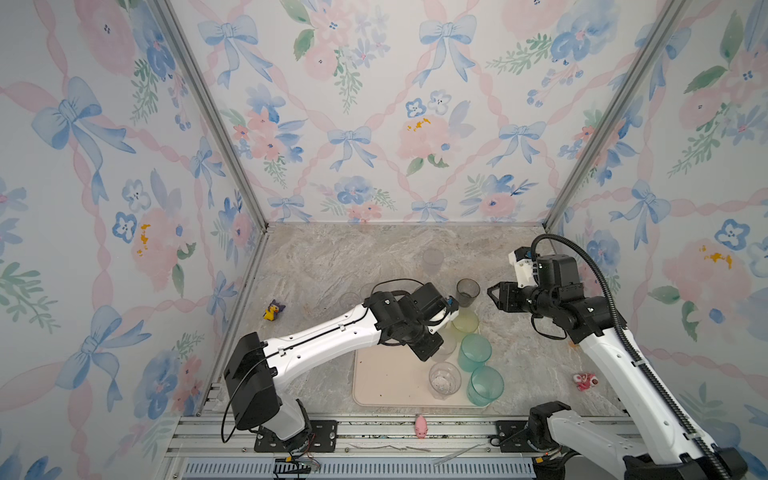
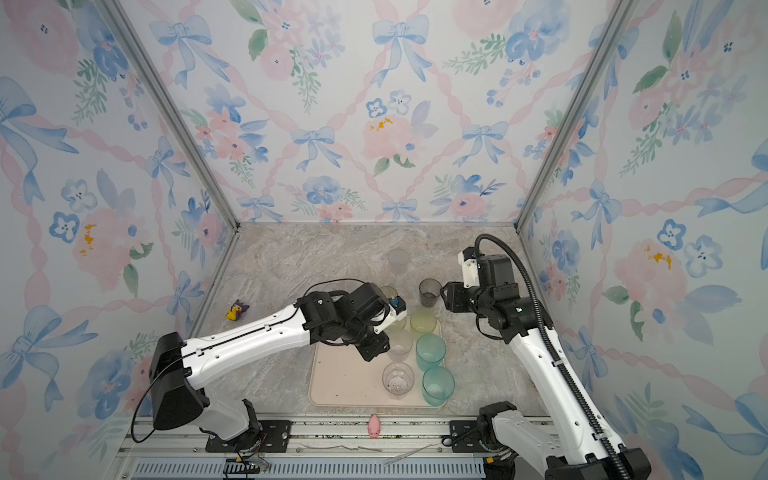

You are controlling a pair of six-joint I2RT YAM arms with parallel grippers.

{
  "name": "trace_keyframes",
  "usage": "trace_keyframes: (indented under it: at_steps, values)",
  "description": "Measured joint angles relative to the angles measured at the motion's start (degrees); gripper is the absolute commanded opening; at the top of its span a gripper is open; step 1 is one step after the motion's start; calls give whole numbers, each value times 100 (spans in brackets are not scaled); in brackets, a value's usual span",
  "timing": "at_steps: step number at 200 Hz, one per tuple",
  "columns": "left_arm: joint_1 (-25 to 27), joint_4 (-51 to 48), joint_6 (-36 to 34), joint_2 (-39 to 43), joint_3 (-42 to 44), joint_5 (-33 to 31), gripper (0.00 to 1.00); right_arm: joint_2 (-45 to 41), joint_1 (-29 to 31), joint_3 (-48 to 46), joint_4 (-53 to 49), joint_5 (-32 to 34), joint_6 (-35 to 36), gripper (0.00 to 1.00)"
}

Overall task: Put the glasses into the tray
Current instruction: 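Open the left gripper and raise it off the placed cup, then move the left gripper back toward the frosted white cup farthest away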

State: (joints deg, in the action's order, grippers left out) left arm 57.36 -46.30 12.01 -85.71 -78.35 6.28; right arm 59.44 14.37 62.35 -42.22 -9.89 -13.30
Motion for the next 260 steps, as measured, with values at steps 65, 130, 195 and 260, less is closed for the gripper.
trace_keyframes:
  at_steps: [65, 130, 195, 260]
  values:
    - [-2002, 157, -201, 621, 17, -874, 21, 92, 0, 55, 37, 0, -4, 52]
    - [-2365, 636, -608, -1405, -1246, -603, 21, 549, 85, 149, 144, 26, -26, 52]
    - [-2361, 1010, -734, -3620, -3738, -280, 23, 1104, 83, 372, 221, 245, 26, 52]
    - [-2367, 999, -752, -5141, -5233, -234, 28, 1661, -76, 481, 365, 160, 157, 52]
